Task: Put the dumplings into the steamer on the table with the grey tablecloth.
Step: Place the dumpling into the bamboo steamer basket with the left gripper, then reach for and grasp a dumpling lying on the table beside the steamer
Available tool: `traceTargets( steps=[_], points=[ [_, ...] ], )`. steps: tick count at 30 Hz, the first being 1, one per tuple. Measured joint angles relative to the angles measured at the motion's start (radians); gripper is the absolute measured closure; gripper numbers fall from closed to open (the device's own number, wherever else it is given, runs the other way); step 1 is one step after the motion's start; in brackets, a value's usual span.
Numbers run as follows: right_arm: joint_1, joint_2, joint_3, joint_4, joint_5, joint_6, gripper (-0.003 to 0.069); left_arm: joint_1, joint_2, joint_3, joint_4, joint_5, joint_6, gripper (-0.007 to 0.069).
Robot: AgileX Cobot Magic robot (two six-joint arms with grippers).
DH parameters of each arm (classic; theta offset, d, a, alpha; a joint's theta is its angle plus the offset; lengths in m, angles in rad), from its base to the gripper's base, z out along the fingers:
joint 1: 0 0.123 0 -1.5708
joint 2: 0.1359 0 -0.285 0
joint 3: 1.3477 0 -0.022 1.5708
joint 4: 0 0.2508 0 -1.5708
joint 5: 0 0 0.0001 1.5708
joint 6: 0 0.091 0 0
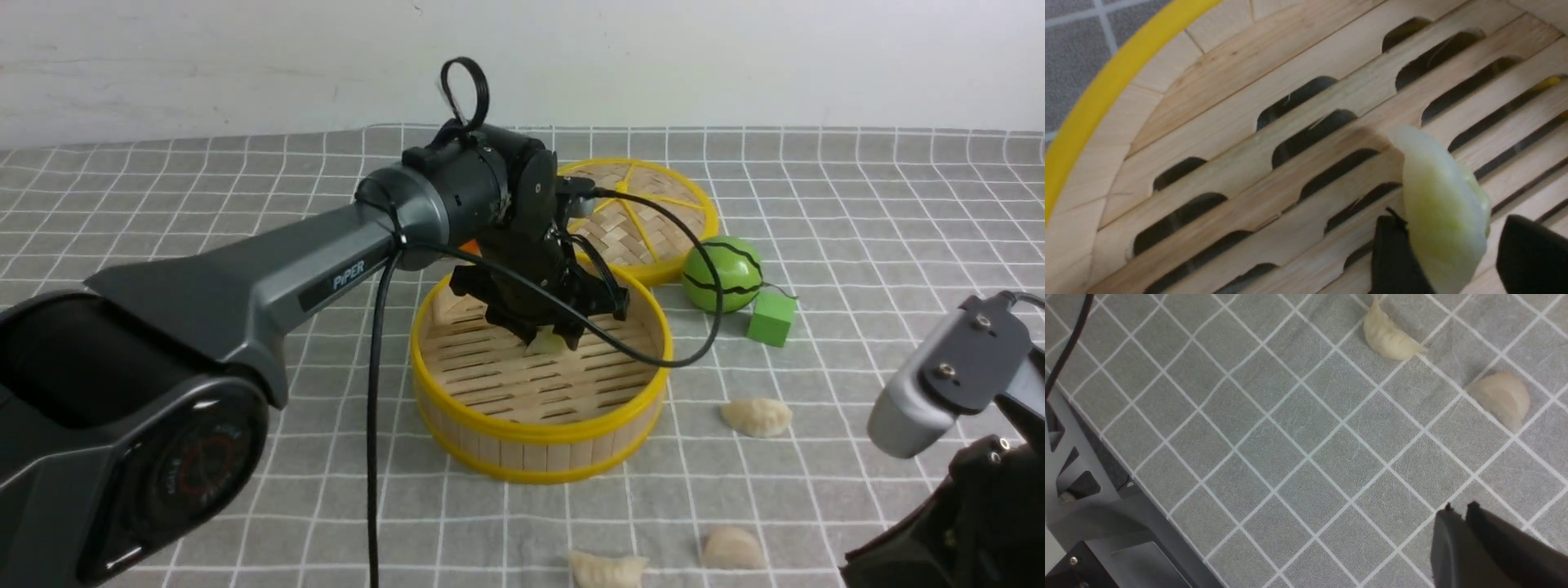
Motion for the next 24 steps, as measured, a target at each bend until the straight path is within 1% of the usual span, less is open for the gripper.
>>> traceTargets(
  steps=[2, 5, 8, 10, 13, 15, 16, 17, 18, 20, 24],
  points=[
    [0.0, 0.0, 0.0, 0.0, -0.003, -0.001, 0.0617, 0.0, -0.028, -0.003, 0.008, 0.036, 0.0, 0.0149],
    [0.003, 0.0, 0.0, 0.0, -0.004, -0.001, 0.0617, 0.0, -0.077, -0.003, 0.017, 0.067, 0.0, 0.0102],
    [0.017, 0.0, -0.011, -0.003, 0.006, -0.001, 0.0617, 0.0, -0.176, -0.004, 0.025, 0.099, 0.002, 0.009],
    [0.034, 0.0, -0.041, -0.027, 0.033, -0.002, 0.0617, 0.0, -0.273, -0.006, 0.027, 0.133, 0.015, 0.0104],
    [0.059, 0.0, -0.098, -0.071, 0.082, 0.002, 0.0617, 0.0, -0.407, -0.007, 0.029, 0.199, 0.048, 0.0159],
    [0.077, 0.003, -0.137, -0.087, 0.103, 0.009, 0.0617, 0.0, -0.49, -0.009, 0.031, 0.251, 0.07, 0.0215],
    [0.091, 0.005, -0.157, -0.092, 0.113, 0.009, 0.0617, 0.0, -0.536, -0.009, 0.033, 0.275, 0.084, 0.026],
    [0.101, 0.01, -0.177, -0.092, 0.116, 0.009, 0.0617, 0.0, -0.57, -0.009, 0.036, 0.29, 0.089, 0.0286],
    [0.116, 0.021, -0.196, -0.092, 0.121, 0.009, 0.0617, 0.0, -0.621, -0.006, 0.042, 0.306, 0.095, 0.0348],
    [0.146, 0.052, -0.229, -0.094, 0.125, 0.01, 0.0617, 0.0, -0.701, 0.01, 0.049, 0.326, 0.097, 0.044],
    [0.21, 0.139, -0.286, -0.107, 0.134, 0.01, 0.0617, 0.0, -0.847, 0.092, 0.049, 0.326, 0.099, 0.0594]
  ],
)
